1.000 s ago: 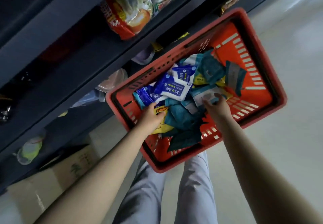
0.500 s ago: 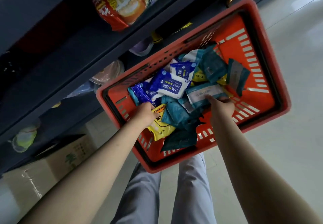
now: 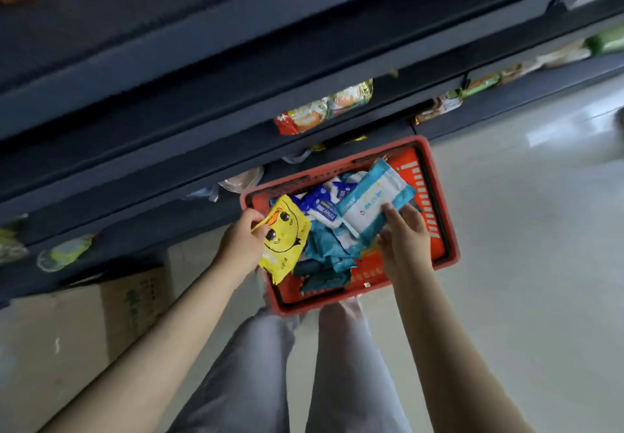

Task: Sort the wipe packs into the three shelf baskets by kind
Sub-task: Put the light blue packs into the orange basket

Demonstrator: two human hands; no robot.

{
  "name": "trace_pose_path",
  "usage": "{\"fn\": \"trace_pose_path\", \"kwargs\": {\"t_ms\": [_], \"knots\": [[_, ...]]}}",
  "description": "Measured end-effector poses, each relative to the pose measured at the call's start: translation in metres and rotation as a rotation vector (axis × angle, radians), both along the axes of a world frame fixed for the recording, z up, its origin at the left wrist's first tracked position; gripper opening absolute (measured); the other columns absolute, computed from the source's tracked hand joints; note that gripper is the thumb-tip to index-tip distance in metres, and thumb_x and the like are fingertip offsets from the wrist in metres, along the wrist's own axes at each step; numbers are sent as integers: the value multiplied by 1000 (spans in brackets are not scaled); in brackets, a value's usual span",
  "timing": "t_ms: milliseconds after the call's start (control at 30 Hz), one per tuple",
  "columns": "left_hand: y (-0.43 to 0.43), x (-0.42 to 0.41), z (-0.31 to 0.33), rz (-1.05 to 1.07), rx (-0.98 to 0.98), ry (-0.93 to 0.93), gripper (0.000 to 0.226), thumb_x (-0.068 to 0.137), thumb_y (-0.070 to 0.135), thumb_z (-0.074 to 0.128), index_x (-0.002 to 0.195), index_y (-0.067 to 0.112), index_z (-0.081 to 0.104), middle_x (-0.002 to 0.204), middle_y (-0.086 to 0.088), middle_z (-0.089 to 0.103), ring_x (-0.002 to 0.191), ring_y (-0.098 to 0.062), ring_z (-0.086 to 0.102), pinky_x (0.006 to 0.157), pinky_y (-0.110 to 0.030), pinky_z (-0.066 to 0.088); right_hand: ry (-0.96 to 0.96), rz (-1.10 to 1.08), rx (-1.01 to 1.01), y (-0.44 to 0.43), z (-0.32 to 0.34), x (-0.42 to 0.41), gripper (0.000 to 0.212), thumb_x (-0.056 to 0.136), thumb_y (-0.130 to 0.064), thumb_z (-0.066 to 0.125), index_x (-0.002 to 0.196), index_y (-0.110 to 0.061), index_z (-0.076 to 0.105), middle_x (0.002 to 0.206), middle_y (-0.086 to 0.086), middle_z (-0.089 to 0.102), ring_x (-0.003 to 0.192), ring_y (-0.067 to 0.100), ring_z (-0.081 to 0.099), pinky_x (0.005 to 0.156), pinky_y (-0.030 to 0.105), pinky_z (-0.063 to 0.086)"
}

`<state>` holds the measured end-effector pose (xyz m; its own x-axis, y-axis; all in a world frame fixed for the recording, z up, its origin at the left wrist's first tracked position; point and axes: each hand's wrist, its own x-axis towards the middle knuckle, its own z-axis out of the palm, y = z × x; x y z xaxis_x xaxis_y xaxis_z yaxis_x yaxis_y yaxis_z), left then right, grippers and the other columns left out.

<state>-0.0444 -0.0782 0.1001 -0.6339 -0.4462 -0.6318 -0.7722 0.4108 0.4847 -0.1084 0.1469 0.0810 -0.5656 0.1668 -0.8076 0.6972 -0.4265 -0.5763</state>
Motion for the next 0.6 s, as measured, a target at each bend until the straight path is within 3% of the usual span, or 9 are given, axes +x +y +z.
{"fn": "trace_pose_path", "kwargs": {"t_ms": [67,133,200,267,367,533,600], "knots": [[-7,0,50,103,75,73,9,100,18,44,107,19,50,102,-4,59,76,-15,50,60,-28,35,117,104,-26,-13,59,-12,19,93,-20,61,112,-22,56,91,4,67,68,17,63,59,30,54],[-19,4,98,155,141,171,12,100,23,44,112,22,49,112,-4,59,90,-19,55,69,-29,44,252,184,-39,-29,117,-20,26,97,-19,54,122,-22,56,113,7,68,95,23,67,82,42,55],[-36,11,146,221,264,311,6,98,26,48,104,28,51,116,-7,61,96,-24,59,85,-41,51,374,267,-78,-47,174,-21,25,99,-18,50,121,-25,59,115,5,69,97,18,67,80,39,55],[-56,23,195,332,469,451,13,98,16,51,104,27,53,113,-11,64,88,-24,63,76,-40,55,471,339,-185,-67,222,-16,25,98,-15,50,119,-21,62,114,6,69,92,18,68,71,33,57],[-93,47,257,365,763,607,31,93,11,54,119,27,54,103,-2,72,81,-18,70,62,-31,58,573,361,-337,-102,274,-2,30,93,-8,54,122,-8,59,116,13,66,92,20,67,73,30,57],[-170,84,316,322,910,725,50,78,11,58,127,20,55,112,-6,71,96,-21,70,71,-34,59,661,454,-460,-174,329,30,42,85,-3,55,126,-4,56,118,12,66,99,17,66,84,25,56],[-196,93,333,304,944,760,50,77,8,59,127,17,55,115,-7,70,102,-23,69,72,-32,60,691,500,-416,-201,342,42,42,90,-5,55,131,-11,55,116,9,68,94,16,67,76,26,58]]}}
